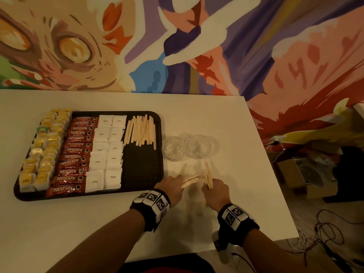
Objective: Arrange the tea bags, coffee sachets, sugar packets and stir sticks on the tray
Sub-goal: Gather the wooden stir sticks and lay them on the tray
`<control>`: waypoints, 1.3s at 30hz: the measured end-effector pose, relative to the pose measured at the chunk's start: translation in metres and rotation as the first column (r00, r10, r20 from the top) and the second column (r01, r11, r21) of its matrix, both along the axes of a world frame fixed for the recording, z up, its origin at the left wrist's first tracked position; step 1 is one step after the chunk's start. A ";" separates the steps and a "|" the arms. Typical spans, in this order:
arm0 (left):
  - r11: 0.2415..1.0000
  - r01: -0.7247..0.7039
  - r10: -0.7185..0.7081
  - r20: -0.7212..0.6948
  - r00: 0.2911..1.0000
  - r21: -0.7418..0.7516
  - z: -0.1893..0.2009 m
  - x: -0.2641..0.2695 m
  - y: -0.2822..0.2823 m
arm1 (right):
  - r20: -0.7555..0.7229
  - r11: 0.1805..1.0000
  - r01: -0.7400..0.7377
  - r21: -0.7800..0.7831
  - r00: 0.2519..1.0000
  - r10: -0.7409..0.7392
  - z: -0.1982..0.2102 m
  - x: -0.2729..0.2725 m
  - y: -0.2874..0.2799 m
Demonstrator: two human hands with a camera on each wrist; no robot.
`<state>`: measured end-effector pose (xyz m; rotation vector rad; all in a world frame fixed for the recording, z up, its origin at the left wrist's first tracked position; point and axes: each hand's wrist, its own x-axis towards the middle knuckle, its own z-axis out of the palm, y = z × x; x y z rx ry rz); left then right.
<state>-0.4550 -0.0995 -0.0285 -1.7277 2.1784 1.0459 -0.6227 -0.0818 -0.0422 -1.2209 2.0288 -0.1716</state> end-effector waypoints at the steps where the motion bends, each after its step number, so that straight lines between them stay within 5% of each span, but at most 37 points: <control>1: 1.000 -0.015 0.015 -0.054 0.998 0.013 -0.001 0.006 0.002 | 0.000 1.000 -0.018 -0.008 1.000 0.018 0.002 0.001 0.002; 4: 0.993 -0.095 0.113 -0.279 0.954 0.077 0.004 0.022 0.007 | 0.070 0.998 -0.053 0.029 0.996 0.051 0.002 0.005 0.007; 9: 0.927 -0.241 0.360 -0.508 0.782 0.286 0.023 0.059 0.012 | 0.188 0.973 -0.221 0.070 0.961 0.204 0.014 0.029 0.011; 12: 0.814 -0.392 0.575 -0.503 0.646 0.428 0.030 0.086 0.010 | 0.253 0.945 -0.319 0.075 0.923 0.291 0.031 0.054 0.004; 16: 0.670 -0.617 0.739 -0.446 0.505 0.412 0.033 0.110 -0.003 | 0.392 0.932 -0.360 0.043 0.864 0.316 0.048 0.099 -0.015; 20: 0.520 -0.692 0.853 -0.343 0.393 0.501 0.035 0.114 -0.024 | 0.487 0.945 -0.325 0.034 0.831 0.268 0.052 0.141 -0.048; 32: 0.520 -0.681 0.829 -0.113 0.547 0.516 0.017 0.121 -0.065 | 0.199 0.963 -0.214 0.162 0.963 0.181 0.003 0.181 -0.113; 39: 0.550 -0.745 0.828 -0.128 0.547 0.378 0.006 0.120 -0.069 | 0.156 0.973 -0.200 0.114 0.971 0.181 -0.007 0.185 -0.113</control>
